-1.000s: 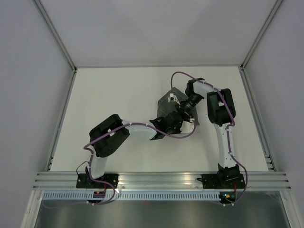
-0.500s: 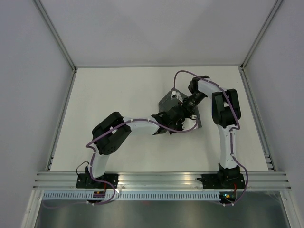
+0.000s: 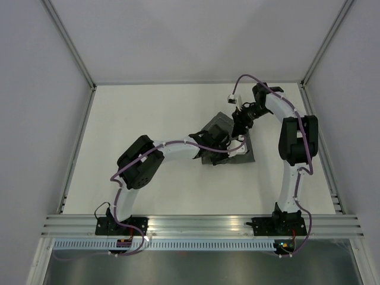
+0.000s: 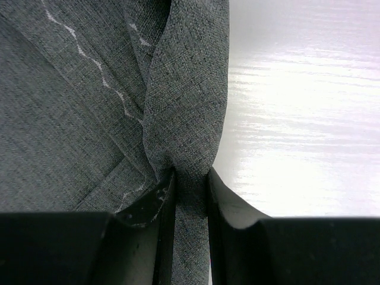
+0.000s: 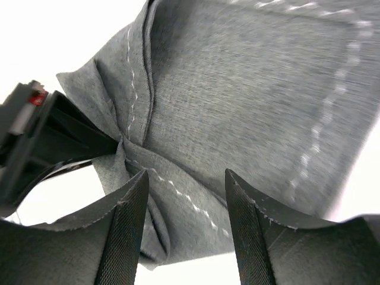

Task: Fold the napkin, place the utensils inside, and roll it up
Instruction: Roll the napkin at the center of the board.

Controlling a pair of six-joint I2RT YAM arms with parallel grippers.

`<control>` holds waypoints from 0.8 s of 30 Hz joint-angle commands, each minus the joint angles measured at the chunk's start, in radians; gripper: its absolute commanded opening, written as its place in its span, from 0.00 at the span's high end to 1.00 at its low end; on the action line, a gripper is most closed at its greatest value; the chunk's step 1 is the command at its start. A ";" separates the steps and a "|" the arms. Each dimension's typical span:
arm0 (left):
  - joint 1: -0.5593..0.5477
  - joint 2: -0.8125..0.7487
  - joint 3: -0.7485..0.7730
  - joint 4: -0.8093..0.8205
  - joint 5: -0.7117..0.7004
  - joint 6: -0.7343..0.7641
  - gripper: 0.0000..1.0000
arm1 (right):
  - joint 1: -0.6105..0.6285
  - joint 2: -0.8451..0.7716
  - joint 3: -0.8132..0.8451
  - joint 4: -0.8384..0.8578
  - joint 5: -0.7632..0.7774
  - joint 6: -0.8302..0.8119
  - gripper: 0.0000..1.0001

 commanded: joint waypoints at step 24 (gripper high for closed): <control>0.188 0.391 0.452 -0.677 0.568 -0.254 0.98 | -0.010 -0.812 -0.884 0.531 0.004 -0.192 0.35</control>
